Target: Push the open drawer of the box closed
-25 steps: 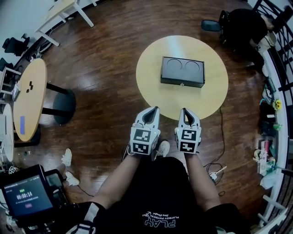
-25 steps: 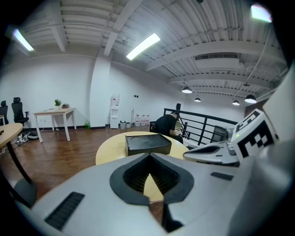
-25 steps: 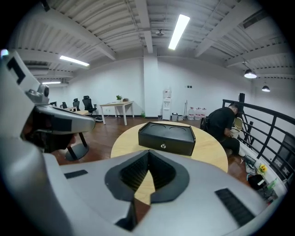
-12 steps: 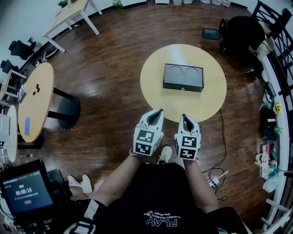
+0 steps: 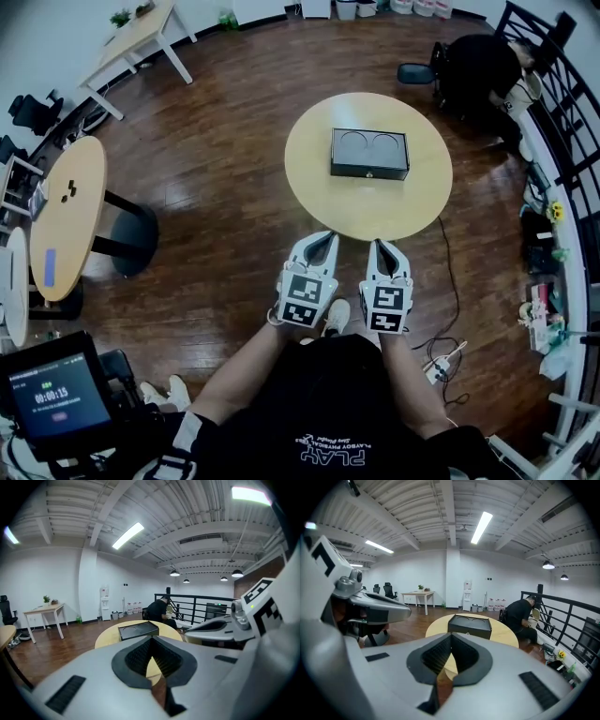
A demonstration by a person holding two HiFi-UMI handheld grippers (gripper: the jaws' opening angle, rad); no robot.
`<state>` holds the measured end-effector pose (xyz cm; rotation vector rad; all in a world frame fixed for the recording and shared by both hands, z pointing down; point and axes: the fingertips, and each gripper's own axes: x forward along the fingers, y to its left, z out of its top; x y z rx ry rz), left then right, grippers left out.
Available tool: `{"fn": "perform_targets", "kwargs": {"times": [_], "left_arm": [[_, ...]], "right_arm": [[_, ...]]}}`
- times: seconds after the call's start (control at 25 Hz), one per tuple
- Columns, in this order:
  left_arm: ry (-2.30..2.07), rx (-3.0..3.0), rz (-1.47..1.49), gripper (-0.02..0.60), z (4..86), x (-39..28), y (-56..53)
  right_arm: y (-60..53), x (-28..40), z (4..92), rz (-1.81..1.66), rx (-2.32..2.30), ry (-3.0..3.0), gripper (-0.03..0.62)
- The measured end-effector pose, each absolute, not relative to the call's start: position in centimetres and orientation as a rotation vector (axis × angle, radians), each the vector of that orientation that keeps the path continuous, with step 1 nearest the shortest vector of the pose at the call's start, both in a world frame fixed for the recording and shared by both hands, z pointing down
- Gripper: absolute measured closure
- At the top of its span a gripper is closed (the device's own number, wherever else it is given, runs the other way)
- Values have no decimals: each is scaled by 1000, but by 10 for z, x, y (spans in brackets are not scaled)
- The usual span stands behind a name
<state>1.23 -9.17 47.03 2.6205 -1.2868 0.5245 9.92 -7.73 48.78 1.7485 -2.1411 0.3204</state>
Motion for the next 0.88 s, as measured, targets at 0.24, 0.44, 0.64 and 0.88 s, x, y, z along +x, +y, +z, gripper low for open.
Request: {"fn": "perform_targets", "kwargs": {"times": [0.24, 0.44, 0.64, 0.88], "left_arm": [[-1294, 2613, 506, 584, 474, -9, -68], [-1316, 2603, 443, 584, 459, -36, -21], [-1312, 2605, 392, 584, 449, -53, 17], [-1287, 2591, 369, 584, 445, -70, 54]], "right_arm": [[-56, 75, 479, 285, 1728, -2160, 588], [-9, 48, 459, 201, 1759, -2170, 588], [30, 36, 451, 178, 1792, -2162, 588], [69, 27, 448, 191, 1819, -2135, 588]]}}
